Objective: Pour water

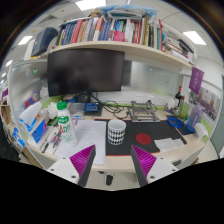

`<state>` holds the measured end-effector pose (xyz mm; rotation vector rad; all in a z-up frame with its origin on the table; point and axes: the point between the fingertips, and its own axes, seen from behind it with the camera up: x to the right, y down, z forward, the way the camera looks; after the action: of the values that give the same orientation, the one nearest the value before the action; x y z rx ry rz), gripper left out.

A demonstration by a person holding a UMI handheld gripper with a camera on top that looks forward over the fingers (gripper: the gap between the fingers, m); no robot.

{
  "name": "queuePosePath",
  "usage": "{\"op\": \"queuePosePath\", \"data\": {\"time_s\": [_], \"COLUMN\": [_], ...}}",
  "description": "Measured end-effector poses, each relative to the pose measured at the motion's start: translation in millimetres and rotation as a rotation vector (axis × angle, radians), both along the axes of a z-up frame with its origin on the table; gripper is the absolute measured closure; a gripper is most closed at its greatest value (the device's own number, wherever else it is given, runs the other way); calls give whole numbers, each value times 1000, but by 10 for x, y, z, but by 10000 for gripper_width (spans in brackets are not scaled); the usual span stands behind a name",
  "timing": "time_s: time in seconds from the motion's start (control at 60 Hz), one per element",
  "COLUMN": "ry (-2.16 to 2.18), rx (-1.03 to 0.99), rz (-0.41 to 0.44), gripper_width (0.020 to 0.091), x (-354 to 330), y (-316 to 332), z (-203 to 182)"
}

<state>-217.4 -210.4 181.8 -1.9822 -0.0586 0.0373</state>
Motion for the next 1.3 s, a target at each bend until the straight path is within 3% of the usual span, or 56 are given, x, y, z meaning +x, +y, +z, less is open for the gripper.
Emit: {"op": "queuePosePath", "data": {"time_s": [0.2,0.367,0.667,0.767,0.817,0.933,0.983,1.167,1.3], "ry": [127,99,25,-13,-23,17,33,71,85], "rx": [163,190,283,322,325,339,336,327,280], "rz": [121,178,167,123,121,93,59,77,102], "gripper_width": [362,344,340,429,547,625,648,708,708], "x": [-1131,-1641,-2092,-2061,-2093,-2047,-2040,-2035,-1987], "y": [412,817,1499,1642,1686,1720,1736,1740,1735], "z": [-66,-173,-224,-220,-252,-220,-234,-236,-182]}}
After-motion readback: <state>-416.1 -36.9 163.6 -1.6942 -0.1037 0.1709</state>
